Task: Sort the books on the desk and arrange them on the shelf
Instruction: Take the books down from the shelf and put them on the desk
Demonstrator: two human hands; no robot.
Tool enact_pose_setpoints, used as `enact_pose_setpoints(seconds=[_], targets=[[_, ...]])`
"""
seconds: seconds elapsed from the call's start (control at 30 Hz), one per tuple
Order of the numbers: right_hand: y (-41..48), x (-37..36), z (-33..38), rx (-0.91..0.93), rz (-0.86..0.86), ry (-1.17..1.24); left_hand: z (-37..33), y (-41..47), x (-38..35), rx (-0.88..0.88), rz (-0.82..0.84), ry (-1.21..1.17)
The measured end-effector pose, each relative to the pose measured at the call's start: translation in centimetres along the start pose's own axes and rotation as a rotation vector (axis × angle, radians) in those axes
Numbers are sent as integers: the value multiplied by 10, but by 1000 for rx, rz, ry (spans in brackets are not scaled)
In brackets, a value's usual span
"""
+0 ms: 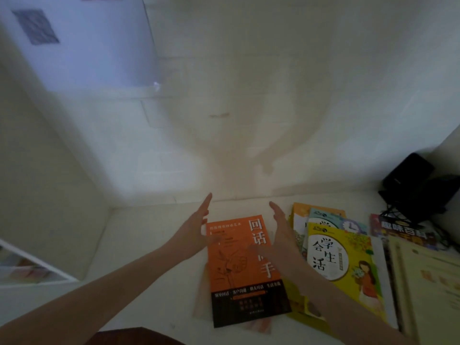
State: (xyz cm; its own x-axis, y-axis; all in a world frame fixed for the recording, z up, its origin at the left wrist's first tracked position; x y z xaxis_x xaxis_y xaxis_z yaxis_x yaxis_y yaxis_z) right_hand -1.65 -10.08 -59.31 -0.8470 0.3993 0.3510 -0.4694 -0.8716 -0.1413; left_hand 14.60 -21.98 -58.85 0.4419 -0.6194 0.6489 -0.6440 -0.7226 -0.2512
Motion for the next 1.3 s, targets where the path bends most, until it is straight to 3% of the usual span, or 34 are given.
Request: enact_pose_setpoints(seconds=[0.4,0.7,0.9,1.1,1.23,1.3], targets=[[-39,24,233,422,90,22,-117,-99,174,-288,-356,28],[-136,12,452,967,116,18,-232,-263,336,-564,-803,72],[-193,9,563,1269,52,-57,-273,-356,419,-602,-1060,7],[-164,-12,641,1176,56,-102,-262,-353,486,-429,-1021,-131],[-118,-38,665,1012,125,-127,-254,-333,501,-367,-845,-331],[-102,-43,675,1009,50,-197,-251,-326,506,-362,-808,-419]])
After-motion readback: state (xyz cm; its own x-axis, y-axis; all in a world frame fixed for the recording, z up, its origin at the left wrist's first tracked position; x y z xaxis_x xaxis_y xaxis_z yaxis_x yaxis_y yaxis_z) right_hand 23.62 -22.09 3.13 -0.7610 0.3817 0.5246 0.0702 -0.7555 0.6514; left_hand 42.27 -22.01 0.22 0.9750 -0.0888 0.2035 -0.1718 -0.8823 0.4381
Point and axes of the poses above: each hand's wrist, its own y-axis towards the middle knuckle, its own x-axis out of the back of the hand, z = x × y, the point moved 8 cm from there along y, towards the middle knuckle, and after that the axes turned 9 degrees about y, right-handed, at the moved point
